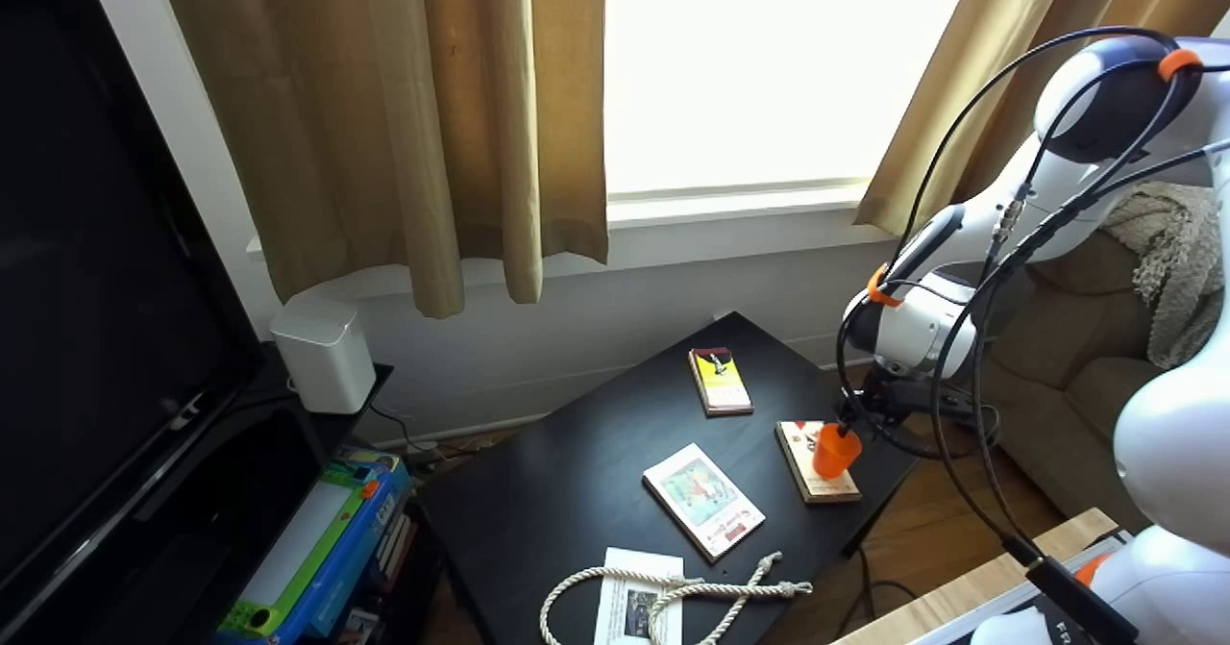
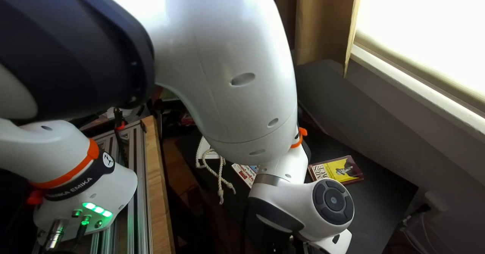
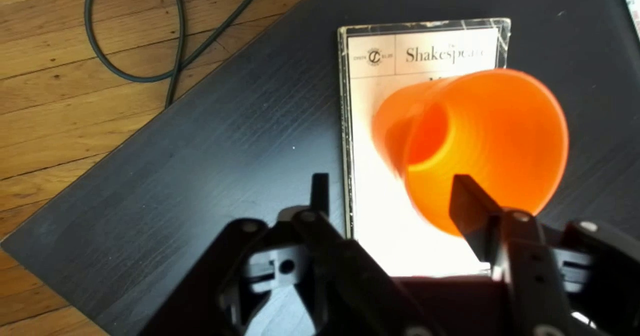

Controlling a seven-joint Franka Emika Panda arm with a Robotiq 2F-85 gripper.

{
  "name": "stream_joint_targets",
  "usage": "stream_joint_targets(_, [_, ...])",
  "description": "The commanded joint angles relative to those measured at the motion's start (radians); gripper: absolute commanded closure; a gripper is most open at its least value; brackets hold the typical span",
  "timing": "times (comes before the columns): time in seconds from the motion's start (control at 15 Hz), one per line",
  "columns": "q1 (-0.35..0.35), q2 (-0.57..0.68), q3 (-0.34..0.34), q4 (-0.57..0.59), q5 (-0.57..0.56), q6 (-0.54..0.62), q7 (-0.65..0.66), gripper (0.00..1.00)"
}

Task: Remove the book from on top of the orange cup, put it on the table and then put the orange cup on the same book

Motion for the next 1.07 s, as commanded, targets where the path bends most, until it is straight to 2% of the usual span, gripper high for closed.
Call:
stream_joint_targets(0.0, [-0.022,-0.053,0.02,-0.042,-0.041,0.025,0.039,0.03])
stream_joint_targets(0.13, [-0.008,-0.104,0.016,-0.07,-0.047,0.009,0.048,0.0])
stream_joint_targets(0.33, [0.014,-0.189,0.015,-0.116,-0.053,0.023,0.061,0.0])
stream_joint_targets(0.6, [0.044,-0.296,0.019,-0.163,-0.073,-0.023,0.059,0.0])
stream_joint_targets(0.73, [0.055,-0.357,0.024,-0.194,-0.066,-0.069,0.058,0.0])
stream_joint_targets(1.0, [0.118,-0.432,-0.013,-0.206,-0.062,-0.201,0.057,0.0])
